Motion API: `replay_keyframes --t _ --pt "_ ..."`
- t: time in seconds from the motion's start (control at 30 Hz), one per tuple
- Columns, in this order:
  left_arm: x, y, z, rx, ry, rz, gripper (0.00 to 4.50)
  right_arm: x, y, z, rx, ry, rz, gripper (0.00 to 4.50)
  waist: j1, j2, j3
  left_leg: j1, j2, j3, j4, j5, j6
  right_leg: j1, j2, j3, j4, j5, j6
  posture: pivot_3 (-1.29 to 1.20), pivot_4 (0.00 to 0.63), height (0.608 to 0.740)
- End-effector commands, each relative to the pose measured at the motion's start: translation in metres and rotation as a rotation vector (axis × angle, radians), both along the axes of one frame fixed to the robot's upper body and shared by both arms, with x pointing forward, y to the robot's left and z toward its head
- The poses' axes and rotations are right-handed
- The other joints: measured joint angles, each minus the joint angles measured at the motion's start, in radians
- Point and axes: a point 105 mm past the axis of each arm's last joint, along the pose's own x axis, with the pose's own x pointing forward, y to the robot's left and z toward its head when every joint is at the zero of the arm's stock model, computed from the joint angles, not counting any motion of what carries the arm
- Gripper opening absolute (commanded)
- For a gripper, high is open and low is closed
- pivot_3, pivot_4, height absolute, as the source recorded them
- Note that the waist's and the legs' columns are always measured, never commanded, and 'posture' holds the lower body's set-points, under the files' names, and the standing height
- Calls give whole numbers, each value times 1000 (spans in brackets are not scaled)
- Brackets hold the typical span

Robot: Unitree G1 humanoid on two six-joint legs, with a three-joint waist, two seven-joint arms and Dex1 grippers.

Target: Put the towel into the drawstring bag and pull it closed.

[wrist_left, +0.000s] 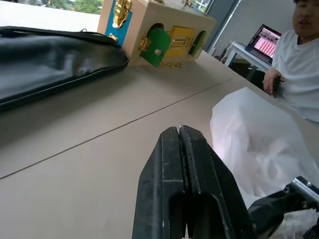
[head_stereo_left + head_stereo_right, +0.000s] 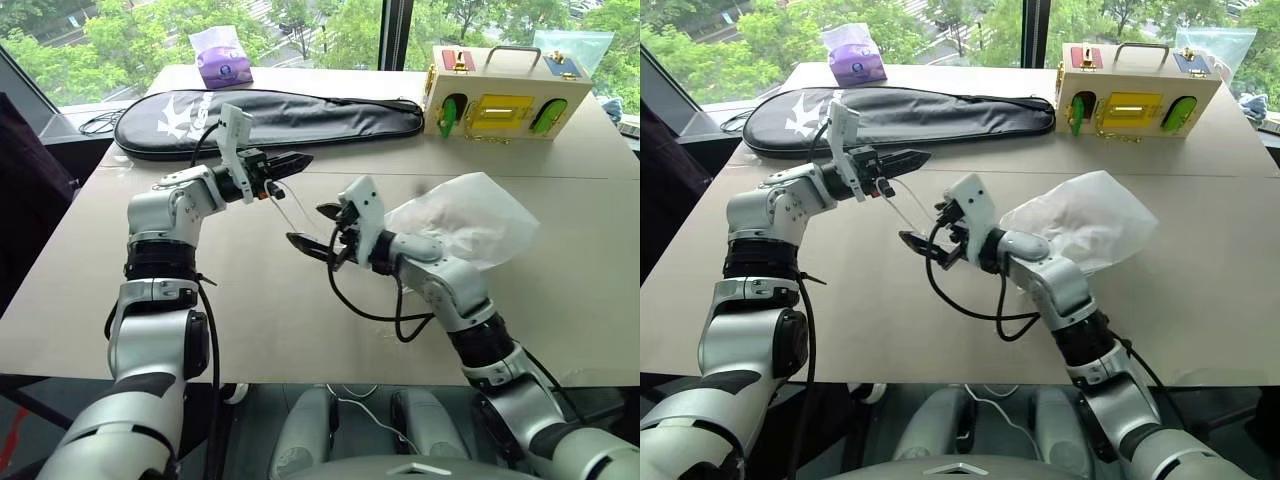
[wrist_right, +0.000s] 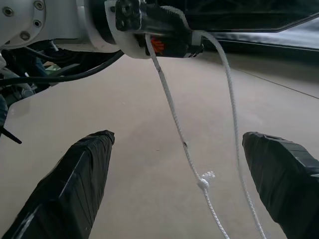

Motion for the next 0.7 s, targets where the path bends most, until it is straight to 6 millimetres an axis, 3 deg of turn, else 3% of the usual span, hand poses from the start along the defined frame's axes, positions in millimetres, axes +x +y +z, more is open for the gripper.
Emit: replay_keyframes --t 0.03,0.23,0.53,0.57,0.7 --pt "-2 -7 19 -31 -59 -12 0 5 14 23 64 -90 -9 4404 -2 0 0 0 0 0 0 0 0 0 0 0 0 0 0 0 150 740" --pt "-1 -11 17 -43 -57 -3 0 3 27 36 132 -103 39 4404 -10 0 0 0 0 -1 0 0 -1 0 0 0 0 0 0 0 150 740" --pt "4 -7 13 -29 -62 29 0 -2 25 35 136 -101 61 344 -15 0 0 0 0 -1 -1 1 -1 -1 0 0 0 0 0 0 150 740" --pt "5 -7 12 -26 -63 33 0 -4 24 37 142 -99 67 57 -14 0 0 0 0 -1 -1 1 -1 -1 0 0 0 0 0 0 150 740" --pt "6 -5 8 3 -73 37 0 -17 18 47 165 -107 126 57 -14 0 0 -1 0 -1 -2 1 -1 -1 0 0 0 0 0 0 150 740"
